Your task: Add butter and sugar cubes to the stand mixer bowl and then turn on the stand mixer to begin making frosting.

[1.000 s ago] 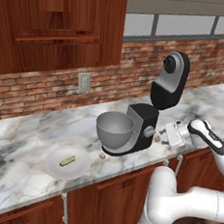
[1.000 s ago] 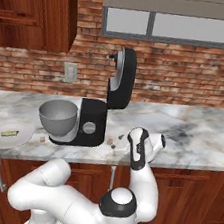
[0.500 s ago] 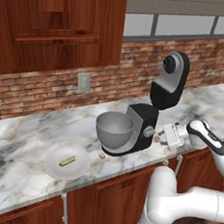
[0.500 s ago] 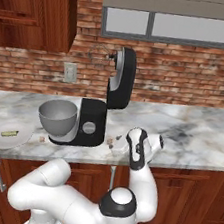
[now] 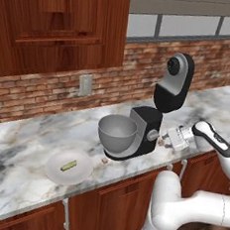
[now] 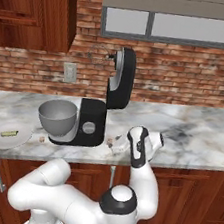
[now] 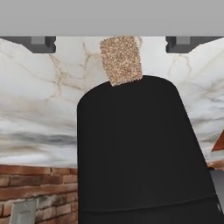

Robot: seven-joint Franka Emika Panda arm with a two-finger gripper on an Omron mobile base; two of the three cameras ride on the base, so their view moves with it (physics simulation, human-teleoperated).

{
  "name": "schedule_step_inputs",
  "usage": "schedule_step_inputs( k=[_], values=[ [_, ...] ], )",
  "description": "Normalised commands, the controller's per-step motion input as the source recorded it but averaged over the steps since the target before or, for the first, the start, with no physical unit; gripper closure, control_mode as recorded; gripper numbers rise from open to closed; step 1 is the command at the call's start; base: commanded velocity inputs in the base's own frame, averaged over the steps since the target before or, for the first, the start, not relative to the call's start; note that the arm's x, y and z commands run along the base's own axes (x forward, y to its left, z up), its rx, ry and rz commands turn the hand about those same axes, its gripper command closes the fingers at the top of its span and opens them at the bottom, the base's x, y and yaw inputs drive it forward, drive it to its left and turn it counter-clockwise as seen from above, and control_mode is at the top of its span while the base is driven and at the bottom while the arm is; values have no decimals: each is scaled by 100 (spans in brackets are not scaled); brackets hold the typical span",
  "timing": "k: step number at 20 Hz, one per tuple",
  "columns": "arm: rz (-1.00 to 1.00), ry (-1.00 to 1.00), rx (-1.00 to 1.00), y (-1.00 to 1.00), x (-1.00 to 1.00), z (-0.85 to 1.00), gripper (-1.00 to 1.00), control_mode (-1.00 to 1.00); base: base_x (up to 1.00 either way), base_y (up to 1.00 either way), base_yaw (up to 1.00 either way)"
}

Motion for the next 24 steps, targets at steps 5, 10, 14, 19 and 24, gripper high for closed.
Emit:
schedule_step_inputs(
  k=[5,10,14,19,24],
  values=[
    [0,-2,0,48,-77,-22,-100,-100,0,0,0],
    [0,-11,0,74,-45,-24,-100,-100,0,0,0],
    [-1,-22,0,93,4,-38,-100,-100,0,0,0],
    [-5,-16,0,99,15,-43,100,-100,0,0,0],
    [-7,-9,0,66,1,-22,100,-100,0,0,0]
  ],
)
